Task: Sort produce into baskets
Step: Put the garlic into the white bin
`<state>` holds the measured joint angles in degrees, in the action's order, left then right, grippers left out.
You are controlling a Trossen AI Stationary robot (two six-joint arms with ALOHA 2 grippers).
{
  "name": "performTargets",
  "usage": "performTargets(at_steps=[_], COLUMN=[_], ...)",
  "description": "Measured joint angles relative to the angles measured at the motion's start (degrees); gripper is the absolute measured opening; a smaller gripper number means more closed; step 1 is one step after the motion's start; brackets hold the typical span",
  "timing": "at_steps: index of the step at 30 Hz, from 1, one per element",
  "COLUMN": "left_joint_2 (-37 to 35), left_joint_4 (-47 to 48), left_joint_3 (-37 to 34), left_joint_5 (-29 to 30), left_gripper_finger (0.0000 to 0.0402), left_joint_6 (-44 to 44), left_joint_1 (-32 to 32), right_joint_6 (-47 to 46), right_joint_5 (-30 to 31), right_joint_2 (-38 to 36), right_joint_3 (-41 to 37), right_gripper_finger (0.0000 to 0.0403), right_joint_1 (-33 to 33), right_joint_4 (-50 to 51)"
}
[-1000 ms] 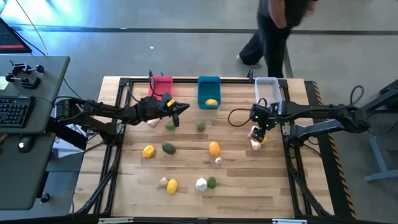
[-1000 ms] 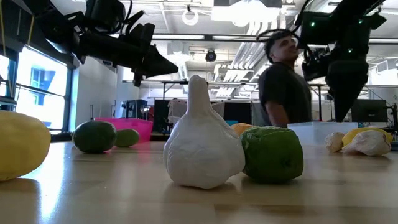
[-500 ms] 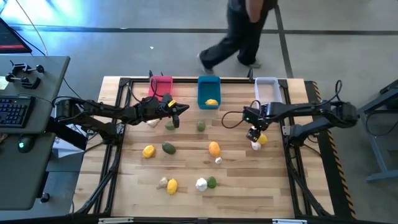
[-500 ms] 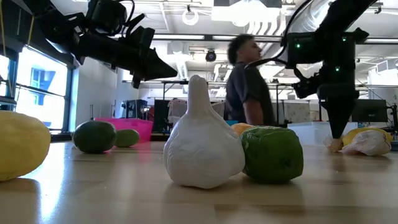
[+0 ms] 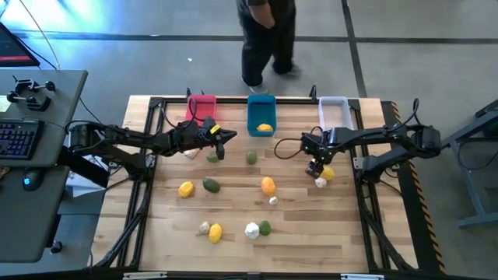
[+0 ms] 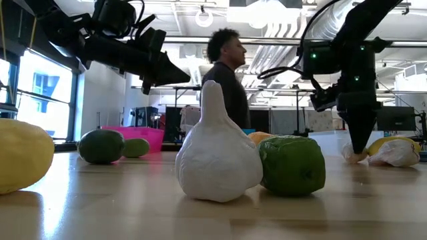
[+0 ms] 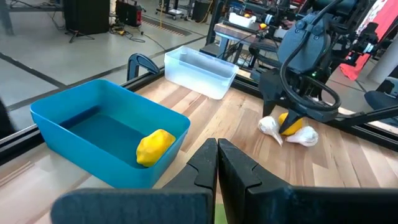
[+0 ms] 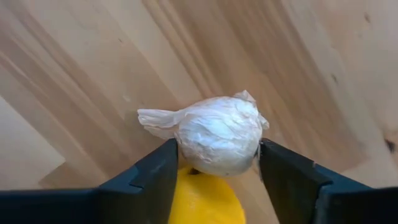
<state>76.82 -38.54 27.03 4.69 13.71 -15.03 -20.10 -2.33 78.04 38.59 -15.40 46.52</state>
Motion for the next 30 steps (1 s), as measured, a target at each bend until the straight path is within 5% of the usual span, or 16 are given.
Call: performTargets(at_steps=[7,16,22,30], left_joint_2=[0.0,0.0,0.0,0.0], left_joint_4=[0.2,0.4,0.9,1.6], left_joint_3=[0.0,0.0,0.0,0.0], left_joint_5=[0.0,0.0,0.0,0.0], left_gripper_finger=[0.0000,0.0000,0.0000,0.0000], left_joint_6=[-0.4,-0.4,-0.4,-0.4], left_joint_1=[0.0,0.0,0.0,0.0], right_joint_6=[-0.7,-5.2,-8.1,-4.5], right_joint_5=[-4.8,-1.9,9.7,11.7], right_joint_2=[-1.0,-7.3,-8.1,-8.1], right_joint_3=[0.0,6.3,14.4,15.0], right_gripper_finger=[0.0147,0.0140,0.0140,0.0140], right_joint_1=[0.0,-1.8,-11.5,-29.5], right_joint_4=[-2.8,-3.8,4.7,11.6])
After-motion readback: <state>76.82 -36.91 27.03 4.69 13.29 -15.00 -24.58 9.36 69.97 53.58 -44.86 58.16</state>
